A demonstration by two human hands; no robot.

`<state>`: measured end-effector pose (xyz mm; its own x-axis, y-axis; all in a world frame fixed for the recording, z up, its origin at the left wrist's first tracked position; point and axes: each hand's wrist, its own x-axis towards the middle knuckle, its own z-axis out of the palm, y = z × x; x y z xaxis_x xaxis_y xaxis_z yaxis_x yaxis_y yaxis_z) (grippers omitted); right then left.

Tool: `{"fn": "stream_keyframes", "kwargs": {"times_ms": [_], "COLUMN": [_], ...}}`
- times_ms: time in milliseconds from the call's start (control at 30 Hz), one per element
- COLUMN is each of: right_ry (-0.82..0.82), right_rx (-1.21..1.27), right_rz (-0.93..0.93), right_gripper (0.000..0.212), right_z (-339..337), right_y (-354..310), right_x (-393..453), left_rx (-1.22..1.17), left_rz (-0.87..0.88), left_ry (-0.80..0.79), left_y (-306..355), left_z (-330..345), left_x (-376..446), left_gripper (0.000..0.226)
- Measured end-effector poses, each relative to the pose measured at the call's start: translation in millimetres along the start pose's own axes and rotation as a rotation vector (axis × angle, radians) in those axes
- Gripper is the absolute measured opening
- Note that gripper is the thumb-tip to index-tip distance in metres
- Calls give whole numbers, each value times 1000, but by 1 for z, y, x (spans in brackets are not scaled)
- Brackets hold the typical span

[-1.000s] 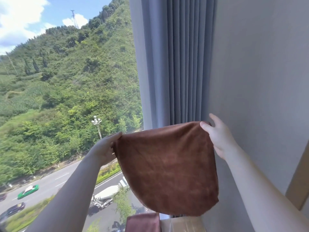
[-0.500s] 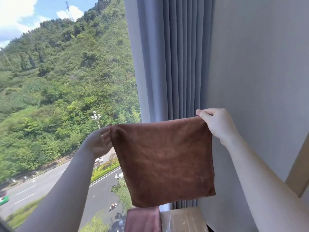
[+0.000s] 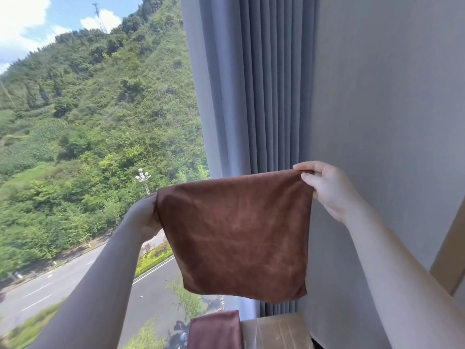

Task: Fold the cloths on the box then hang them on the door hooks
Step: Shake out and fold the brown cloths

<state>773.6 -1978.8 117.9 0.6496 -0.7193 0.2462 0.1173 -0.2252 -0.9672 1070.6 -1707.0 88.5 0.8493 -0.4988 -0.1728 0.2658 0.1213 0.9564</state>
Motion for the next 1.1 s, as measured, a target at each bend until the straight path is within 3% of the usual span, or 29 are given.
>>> {"fn": "stream_keyframes", "kwargs": {"times_ms": [100,167,433,533,700,833,1100], "right_ry": [7,5,112,143,34,120,121], "right_rx": [-338,-423,-304,-242,-285,-356,-506], "right_rz": [-75,-79,-46,-24,-5,-36,-86], "right_gripper": [30,26,11,8,31,26,23], "right_z": [-3,-5,-17,-26,-34,-37,-44], "right_y": [4,5,1,8,14,19,35], "right_x": [2,4,5,9,9,12,19], "left_rx": [-20,-60,-314,-145,65,180,385], "left_rz": [-3,0,42,133,176,210,344], "left_ry": [-20,-30,-198,-249,-114,-29,91], "left_y": [0,1,4,5,4,-4,2], "left_z": [-1,-1,0,3,5,7,18], "left_x": [1,-1,-22,-32,-27,-21,-22], "left_gripper": [26,26,28,18,16,16,11]}}
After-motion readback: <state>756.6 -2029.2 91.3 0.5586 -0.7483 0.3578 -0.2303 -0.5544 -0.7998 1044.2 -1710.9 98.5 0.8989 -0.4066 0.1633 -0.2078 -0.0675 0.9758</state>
